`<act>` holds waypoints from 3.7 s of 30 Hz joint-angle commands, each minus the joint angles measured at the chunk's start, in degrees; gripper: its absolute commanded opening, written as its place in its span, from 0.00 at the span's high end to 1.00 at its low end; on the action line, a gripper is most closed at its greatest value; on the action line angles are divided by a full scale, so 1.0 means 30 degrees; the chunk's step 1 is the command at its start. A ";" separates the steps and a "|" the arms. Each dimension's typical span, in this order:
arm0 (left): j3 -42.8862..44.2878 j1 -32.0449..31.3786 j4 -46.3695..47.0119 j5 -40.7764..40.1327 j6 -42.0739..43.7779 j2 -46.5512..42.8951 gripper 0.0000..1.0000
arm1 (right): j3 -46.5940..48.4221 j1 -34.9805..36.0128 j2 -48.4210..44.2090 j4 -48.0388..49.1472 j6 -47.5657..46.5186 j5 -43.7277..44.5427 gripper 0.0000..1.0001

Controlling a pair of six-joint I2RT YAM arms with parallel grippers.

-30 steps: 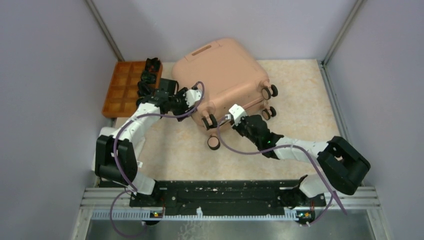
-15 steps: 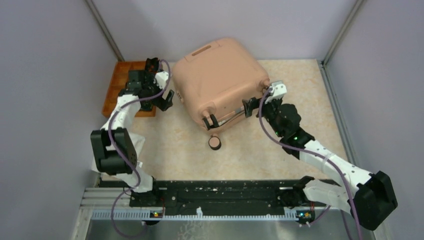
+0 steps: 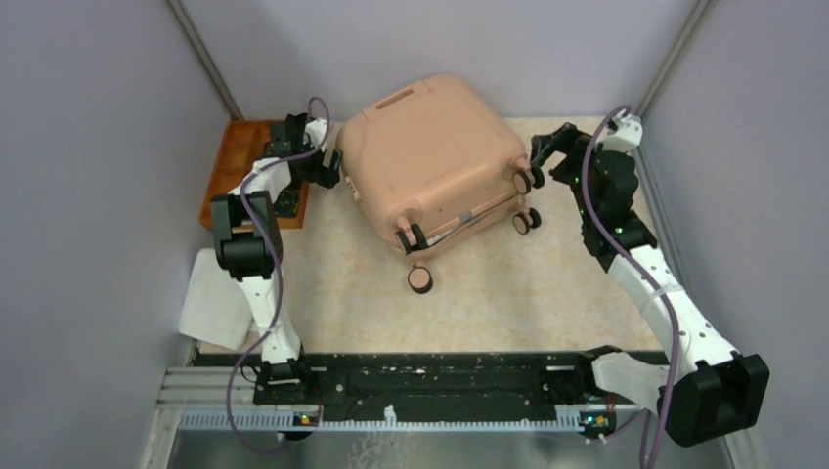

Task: Pack the luggage
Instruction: Zip the luggage at the center of the board.

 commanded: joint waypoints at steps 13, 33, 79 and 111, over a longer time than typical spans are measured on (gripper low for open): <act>0.0120 -0.0140 0.5939 1.0811 -0.4524 -0.1933 0.10 | -0.0847 0.3964 -0.0918 -0.3168 -0.1569 -0.3846 0.01; -0.4068 0.1000 -0.0807 0.8898 0.5605 -0.7150 0.01 | 0.5176 1.5330 0.8038 -0.6679 -0.2508 0.4737 0.01; -1.5804 0.0456 1.7625 0.4329 0.9437 -1.1290 0.01 | 0.8084 1.4750 1.1906 -0.5175 -0.1178 0.5974 0.54; -1.7800 -0.1125 2.1226 1.4223 1.6083 -0.9122 0.01 | 0.8688 1.1966 0.5151 -0.1203 0.1261 0.3092 1.00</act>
